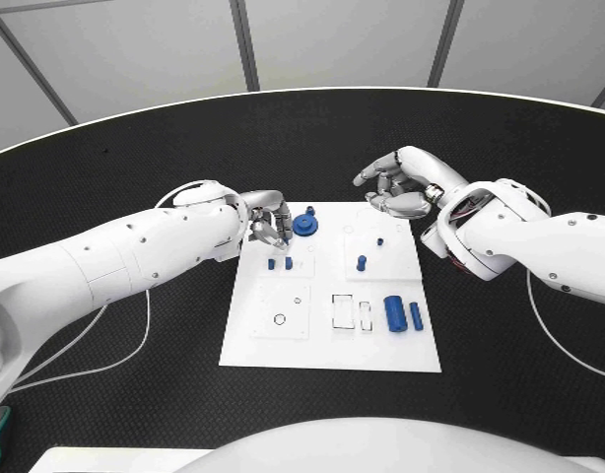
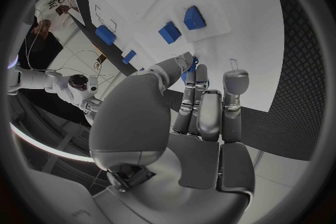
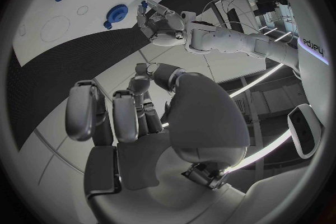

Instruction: Assemble the parts on the task board

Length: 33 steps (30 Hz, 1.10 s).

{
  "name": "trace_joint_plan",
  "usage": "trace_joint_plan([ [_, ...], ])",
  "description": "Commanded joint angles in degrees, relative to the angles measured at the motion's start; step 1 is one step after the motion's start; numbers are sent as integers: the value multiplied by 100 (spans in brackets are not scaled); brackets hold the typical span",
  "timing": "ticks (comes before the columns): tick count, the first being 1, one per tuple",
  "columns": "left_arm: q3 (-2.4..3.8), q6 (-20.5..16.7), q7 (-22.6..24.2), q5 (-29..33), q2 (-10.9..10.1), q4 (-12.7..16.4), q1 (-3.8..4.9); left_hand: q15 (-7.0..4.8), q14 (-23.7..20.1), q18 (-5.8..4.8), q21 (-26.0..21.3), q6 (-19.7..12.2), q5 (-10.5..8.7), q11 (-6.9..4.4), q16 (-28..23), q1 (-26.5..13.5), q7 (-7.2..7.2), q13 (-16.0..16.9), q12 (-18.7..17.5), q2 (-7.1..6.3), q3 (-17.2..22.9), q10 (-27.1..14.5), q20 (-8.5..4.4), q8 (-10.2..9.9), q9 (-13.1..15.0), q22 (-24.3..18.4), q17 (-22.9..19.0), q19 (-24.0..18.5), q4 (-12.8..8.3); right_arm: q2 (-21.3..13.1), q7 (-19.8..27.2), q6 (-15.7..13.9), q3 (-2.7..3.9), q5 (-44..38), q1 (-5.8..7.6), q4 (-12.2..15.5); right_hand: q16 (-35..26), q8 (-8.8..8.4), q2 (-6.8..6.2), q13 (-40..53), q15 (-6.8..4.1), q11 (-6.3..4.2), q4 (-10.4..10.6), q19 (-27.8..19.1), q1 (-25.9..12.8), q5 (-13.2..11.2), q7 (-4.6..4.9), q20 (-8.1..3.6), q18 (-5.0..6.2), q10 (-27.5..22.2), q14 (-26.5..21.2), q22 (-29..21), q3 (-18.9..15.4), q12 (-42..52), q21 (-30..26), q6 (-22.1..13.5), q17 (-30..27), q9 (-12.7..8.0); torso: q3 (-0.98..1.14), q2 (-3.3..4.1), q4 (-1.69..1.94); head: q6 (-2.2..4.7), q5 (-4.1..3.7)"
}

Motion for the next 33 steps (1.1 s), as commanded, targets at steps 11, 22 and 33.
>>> trace_joint_plan([
  [11, -1, 27, -20, 0, 14, -41, -25, 4, 24, -62, 19, 46, -10, 11, 5, 4, -8, 3, -25, 12, 16, 45, -18, -27, 9, -5, -2, 17, -22, -8, -3, 3, 0, 0, 0, 4, -29, 17, -36, -9, -40, -8, -2, -18, -7, 7, -3, -34, 65, 13, 249, 233, 15, -8, -23, 39, 15, 7, 2, -4, 1, -14, 2],
  [22, -2, 49, -18, 0, 21, -47, -30, 5, 17, -58, 10, 51, -9, 11, 0, 13, -8, 3, -30, 16, 20, 47, -22, -30, 13, -21, -31, 9, -28, -9, -1, 7, 0, 0, 0, 2, -29, 17, -36, -9, -40, -8, -2, -18, -7, 7, -3, -34, 65, 13, 249, 233, 15, -8, -23, 39, 15, 7, -1, -2, 1, -9, 2],
  [33, -3, 91, -9, 0, 9, -44, -32, 6, 40, -58, 8, 42, -12, 16, 10, 23, -4, 1, -46, -1, 19, 43, -28, -47, 17, -26, 39, 5, -46, -5, 0, 9, 0, 0, 0, -3, -29, 17, -36, -9, -40, -8, -2, -18, -7, 7, -3, -34, 65, 13, 249, 233, 15, -8, -23, 39, 15, 7, 2, -6, 0, -19, 6],
])
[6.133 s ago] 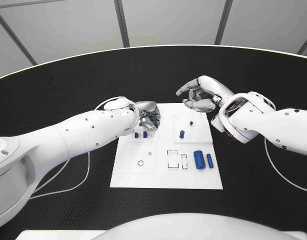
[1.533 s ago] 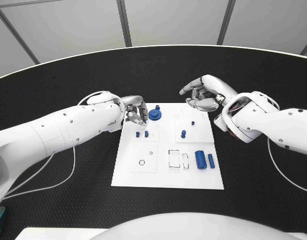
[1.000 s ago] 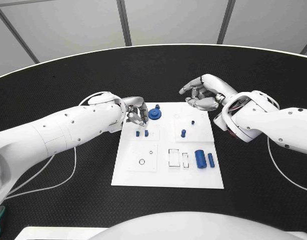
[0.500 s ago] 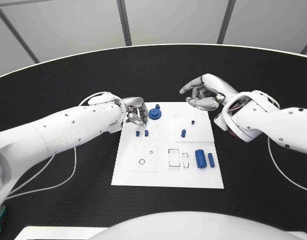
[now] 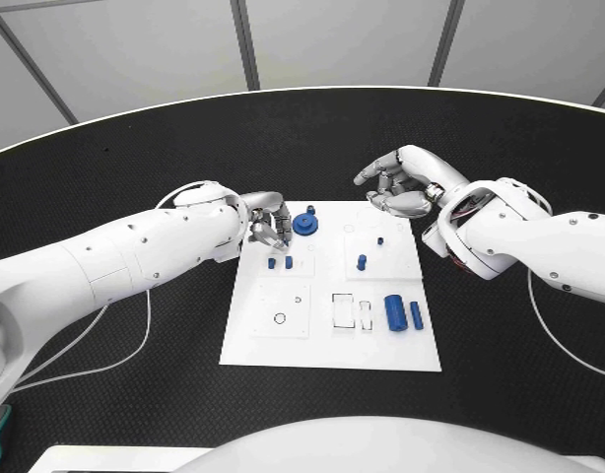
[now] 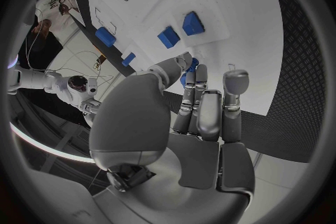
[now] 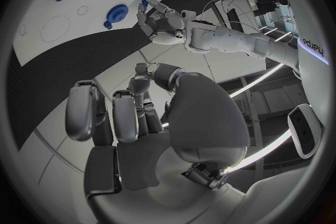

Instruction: Assemble the parts on the task board

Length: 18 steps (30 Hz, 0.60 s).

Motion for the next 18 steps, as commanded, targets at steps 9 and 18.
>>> trace_joint_plan([
  [9, -1, 18, -21, 1, -19, 4, -2, 48, 85, -62, 0, -72, -8, 51, 36, -16, 56, -13, -136, -89, -33, -40, -19, -160, 18, -9, 220, -10, -54, -1, -1, -2, 0, 0, 0, -4, -29, 18, -36, -9, -40, -8, -2, -18, -7, 7, -3, -35, 65, 13, 249, 233, 15, -8, -23, 39, 17, 8, 1, 2, -1, 8, 3],
  [18, -1, 7, -13, 2, -21, 9, -3, 69, 74, -60, -11, -132, -5, 75, 34, -28, 79, -17, -175, -120, -46, -67, -6, -221, 19, -24, 218, -23, -62, 2, -1, -4, 0, 0, 0, -9, -29, 18, -36, -9, -40, -8, -2, -18, -7, 7, -3, -35, 65, 13, 249, 233, 15, -8, -23, 39, 17, 8, -2, 4, -1, 8, 2],
])
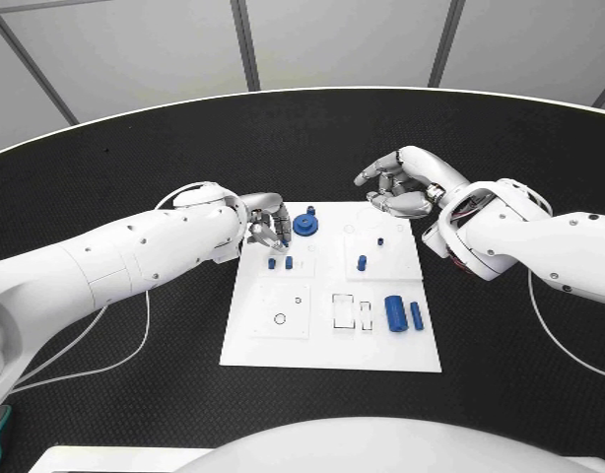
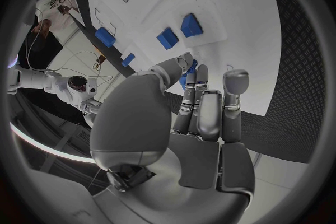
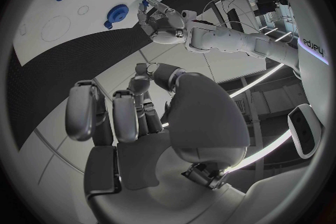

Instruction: Assemble the parts on the task board

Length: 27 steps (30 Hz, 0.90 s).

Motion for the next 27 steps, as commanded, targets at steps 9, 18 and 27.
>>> trace_joint_plan([
  [9, 0, 5, -33, 1, -19, 5, 0, 59, 14, -54, -33, -117, -2, 70, 31, -18, 31, -15, -82, -108, -39, -59, 15, -115, 13, -38, -17, -48, -44, -1, 5, -15, 0, 0, 0, -4, -57, 29, -45, -60, -45, -11, -6, -12, -4, 8, -5, -42, 67, 10, 248, 219, 14, -43, -42, 30, -9, 12, 0, 3, 3, -11, -8],
  [18, 0, 16, -61, 3, -33, 12, 0, 88, -2, -52, -40, -230, 3, 100, 32, -32, 72, -17, -127, -152, -58, -60, 39, -220, 9, -46, -40, -60, -52, -2, 4, -18, 0, 0, 0, -6, -57, 29, -45, -60, -45, -11, -6, -12, -4, 8, -5, -42, 67, 10, 248, 219, 14, -43, -42, 30, -9, 12, 1, 3, 3, -19, -12],
  [27, 0, 12, -75, 82, -51, 22, 0, 103, -5, -51, -37, -336, 9, 115, 37, -32, 97, -13, -152, -187, -76, -44, 53, -309, 5, -42, -37, -61, -64, -2, 2, -21, 0, 0, 0, -7, -57, 29, -45, -60, -45, -11, -6, -12, -4, 8, -5, -42, 67, 10, 248, 219, 14, -43, -42, 30, -9, 12, -1, 5, 4, -22, -12],
])
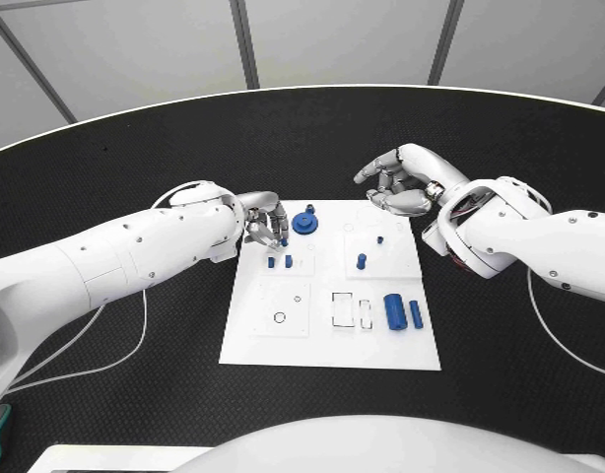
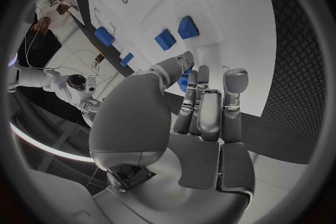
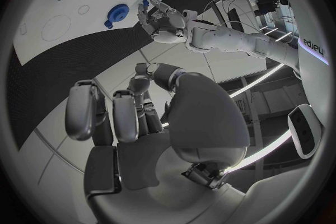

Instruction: Assemble the parts on the task board

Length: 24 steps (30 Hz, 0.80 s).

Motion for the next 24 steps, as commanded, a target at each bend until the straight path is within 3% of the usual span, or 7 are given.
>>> trace_joint_plan([
  [1, 0, -2, -5, 12, -5, 2, 0, 41, 15, -51, -15, -57, 8, 32, 37, -3, 3, -4, -24, -50, -29, -5, 17, -38, -1, 3, -1, -25, -17, -1, -1, 0, 0, 0, 0, 1, -41, 30, -53, -31, -28, -11, -11, -14, -3, 9, -5, -43, 67, -7, 227, 216, 14, -46, -15, 25, -24, 6, -2, 1, 0, 4, 3],
  [7, 0, -23, -14, 21, -42, 11, 0, 43, 11, -50, -18, -82, 13, 33, 37, 10, 6, -2, -28, -48, -26, 4, 20, -59, 0, -3, -11, -29, -25, -3, -9, 5, 0, 0, 0, -6, -43, 30, -54, -34, -28, -11, -11, -14, -3, 10, -5, -43, 67, -10, 227, 216, 15, -49, -16, 25, -26, 6, -2, -4, 1, 3, 6],
  [13, 1, -164, -16, 60, -208, 68, 2, 49, 1, -41, -41, -114, 16, 44, 34, 14, 19, -3, -44, -58, -30, -2, 23, -86, 1, -44, -36, -50, -30, -6, -43, 38, 0, 0, 0, -58, -56, 24, -80, -180, -26, -5, -19, -41, -9, 1, 2, -43, 83, -122, 224, 164, 15, -207, -91, 2, -36, 3, -6, -10, 0, 12, -12],
  [17, 2, -289, 2, 370, -373, 112, 15, 79, -144, 1, -188, -113, 20, 80, -47, 14, 42, -22, -126, -37, -24, -92, 42, -111, 26, -262, -359, -183, -18, -12, -102, 135, 0, 0, 0, -140, -133, 54, -112, -1131, -15, 10, 13, -102, -44, -112, 8, -31, 116, -793, 202, 46, 61, -1314, -269, -2, -115, 15, -11, -22, 3, 18, -29],
  [21, 3, -391, 47, 1258, -605, 168, 76, 115, -542, 131, -671, -88, 26, 127, -303, 48, 64, -68, -269, 14, 29, -236, 77, -137, 73, -946, -1243, -597, -16, -14, -227, 428, 0, -1, 0, -309, -235, 157, -186, -1679, -15, 2, 31, -174, -45, -300, -8, -27, 160, -963, 168, -110, -49, -2020, -503, 77, -204, 68, -14, -30, 2, 60, -62],
  [24, 3, -431, 76, 2137, -820, 274, 126, 120, -673, 166, -802, -59, 26, 133, -394, 50, 70, -74, -292, 54, 51, -238, 83, -134, 95, -1126, -1560, -698, -3, -11, -326, 693, 0, -193, 0, -448, -282, 260, -146, -2223, 0, 16, 72, -167, 18, -669, -8, -21, 167, -987, 173, -167, -341, -2646, -591, 90, -236, 126, -15, -35, 0, 96, -103],
])
